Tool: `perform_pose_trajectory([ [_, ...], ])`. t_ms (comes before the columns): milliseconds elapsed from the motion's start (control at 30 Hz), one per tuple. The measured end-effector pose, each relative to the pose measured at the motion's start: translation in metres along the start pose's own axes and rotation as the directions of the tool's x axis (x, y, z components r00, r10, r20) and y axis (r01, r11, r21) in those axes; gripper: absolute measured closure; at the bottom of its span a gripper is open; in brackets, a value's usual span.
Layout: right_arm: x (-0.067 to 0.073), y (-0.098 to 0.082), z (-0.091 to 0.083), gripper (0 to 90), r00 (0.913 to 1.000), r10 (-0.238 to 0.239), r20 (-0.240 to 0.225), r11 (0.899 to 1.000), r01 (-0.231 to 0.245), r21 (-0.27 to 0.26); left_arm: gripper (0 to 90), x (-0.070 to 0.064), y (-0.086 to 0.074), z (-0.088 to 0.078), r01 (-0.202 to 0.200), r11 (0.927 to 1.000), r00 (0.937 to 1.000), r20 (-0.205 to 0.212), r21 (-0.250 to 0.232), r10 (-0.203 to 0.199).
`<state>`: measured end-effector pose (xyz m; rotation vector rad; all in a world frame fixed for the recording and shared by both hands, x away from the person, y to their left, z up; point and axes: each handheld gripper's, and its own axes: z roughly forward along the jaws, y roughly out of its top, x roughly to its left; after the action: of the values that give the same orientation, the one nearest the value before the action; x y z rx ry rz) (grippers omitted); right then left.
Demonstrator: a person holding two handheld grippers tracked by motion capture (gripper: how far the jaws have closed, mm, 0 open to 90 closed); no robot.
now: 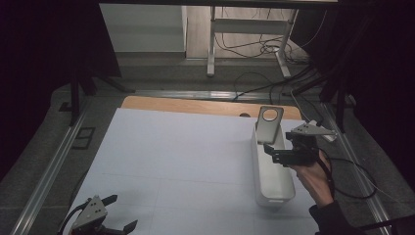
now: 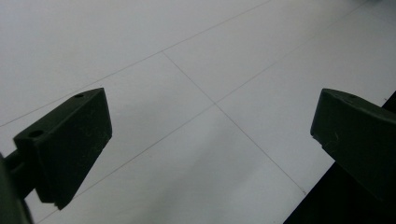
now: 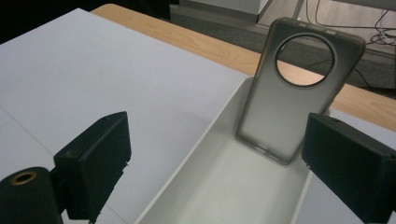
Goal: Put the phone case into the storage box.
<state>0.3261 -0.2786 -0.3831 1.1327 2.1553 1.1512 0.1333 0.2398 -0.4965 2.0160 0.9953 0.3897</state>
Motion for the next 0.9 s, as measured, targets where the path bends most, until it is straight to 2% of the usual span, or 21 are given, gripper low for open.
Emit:
perform_pose_trajectory([
  [900, 0.025, -0.015, -0.016, 3.4, 0.9993, -0.010, -0.037, 0.999, 0.011, 0.033, 0.0, -0.001, 0.000, 0.000, -0.014, 0.9999, 0.9999, 0.002, 0.000, 0.014],
])
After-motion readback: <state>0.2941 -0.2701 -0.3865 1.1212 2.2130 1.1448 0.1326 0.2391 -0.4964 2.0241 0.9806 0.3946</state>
